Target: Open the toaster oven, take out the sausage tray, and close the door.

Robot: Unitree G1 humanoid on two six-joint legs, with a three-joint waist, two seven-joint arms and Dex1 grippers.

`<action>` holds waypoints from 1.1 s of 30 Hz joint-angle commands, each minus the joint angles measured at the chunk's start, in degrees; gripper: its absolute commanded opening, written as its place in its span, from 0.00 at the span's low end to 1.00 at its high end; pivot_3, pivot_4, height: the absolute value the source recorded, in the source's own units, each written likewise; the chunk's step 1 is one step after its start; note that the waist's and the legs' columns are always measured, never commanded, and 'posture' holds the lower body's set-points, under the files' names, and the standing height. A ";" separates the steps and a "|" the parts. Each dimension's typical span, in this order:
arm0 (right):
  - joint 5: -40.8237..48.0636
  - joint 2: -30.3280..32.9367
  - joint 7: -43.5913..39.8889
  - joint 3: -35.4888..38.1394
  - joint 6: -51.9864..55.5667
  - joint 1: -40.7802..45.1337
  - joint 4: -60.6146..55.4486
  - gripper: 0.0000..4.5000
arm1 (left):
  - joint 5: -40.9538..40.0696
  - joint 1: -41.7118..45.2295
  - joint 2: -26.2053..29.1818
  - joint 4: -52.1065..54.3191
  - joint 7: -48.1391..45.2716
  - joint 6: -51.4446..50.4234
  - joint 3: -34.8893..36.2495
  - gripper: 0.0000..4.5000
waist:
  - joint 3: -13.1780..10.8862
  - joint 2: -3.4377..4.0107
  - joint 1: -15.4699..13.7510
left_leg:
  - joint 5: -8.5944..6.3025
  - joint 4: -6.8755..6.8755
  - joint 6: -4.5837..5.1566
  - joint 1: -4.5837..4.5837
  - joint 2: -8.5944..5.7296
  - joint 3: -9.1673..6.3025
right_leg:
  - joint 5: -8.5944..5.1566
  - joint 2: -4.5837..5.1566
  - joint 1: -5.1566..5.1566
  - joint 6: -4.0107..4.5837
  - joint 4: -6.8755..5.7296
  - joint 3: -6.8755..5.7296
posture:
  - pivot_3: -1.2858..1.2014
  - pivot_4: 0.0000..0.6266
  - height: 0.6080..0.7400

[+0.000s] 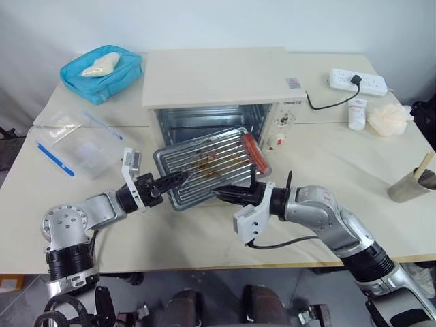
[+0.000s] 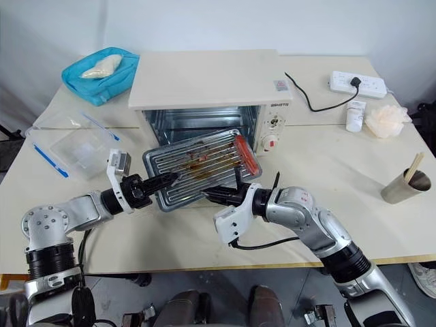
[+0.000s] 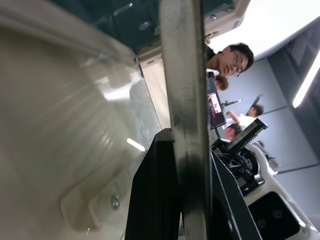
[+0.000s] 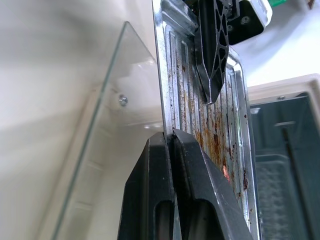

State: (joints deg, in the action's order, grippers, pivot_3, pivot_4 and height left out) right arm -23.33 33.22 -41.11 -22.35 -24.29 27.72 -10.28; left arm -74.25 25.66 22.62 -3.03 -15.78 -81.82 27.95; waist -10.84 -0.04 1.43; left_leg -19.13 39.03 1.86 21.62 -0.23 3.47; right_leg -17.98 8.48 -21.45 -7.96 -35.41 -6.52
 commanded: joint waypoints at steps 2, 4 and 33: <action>6.83 1.33 -1.94 3.88 2.37 -1.48 -3.34 0.26 | -11.30 -2.03 1.02 -2.28 8.07 -1.75 4.52 0.00 | -0.01 -0.02 0.01 | 0.00 0.00 0.00 0.00 0.01 -0.02 | 0.00 0.01 0.00 0.00 -0.01 0.02 | 0.52 0.24 1.00; 8.01 2.15 -2.44 4.71 1.98 -1.87 -3.50 0.41 | -16.17 -2.97 1.55 -3.00 11.48 -0.83 4.62 0.00 | -0.01 -0.02 0.00 | 0.00 0.00 0.00 0.00 0.00 -0.01 | 0.00 0.01 0.00 0.00 0.00 0.08 | 0.52 0.24 1.00; 37.07 10.51 -23.23 21.43 17.45 -6.19 31.33 0.01 | -38.75 -54.84 -10.25 29.84 6.77 28.88 8.11 0.00 | -0.04 0.09 -0.15 | -0.23 -0.07 -0.01 -0.29 0.22 -0.05 | -0.10 0.16 0.98 0.19 1.72 0.54 | 0.52 0.24 1.00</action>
State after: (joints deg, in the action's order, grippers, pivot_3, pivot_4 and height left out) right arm 13.83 44.02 -63.97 -1.77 -6.67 20.67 20.48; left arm -111.12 -28.11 13.10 23.43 -8.32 -54.69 36.34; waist -10.88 0.05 1.28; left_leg -19.35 38.97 1.84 21.33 -0.01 3.43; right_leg -18.08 8.65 -20.48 -7.76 -33.68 -5.97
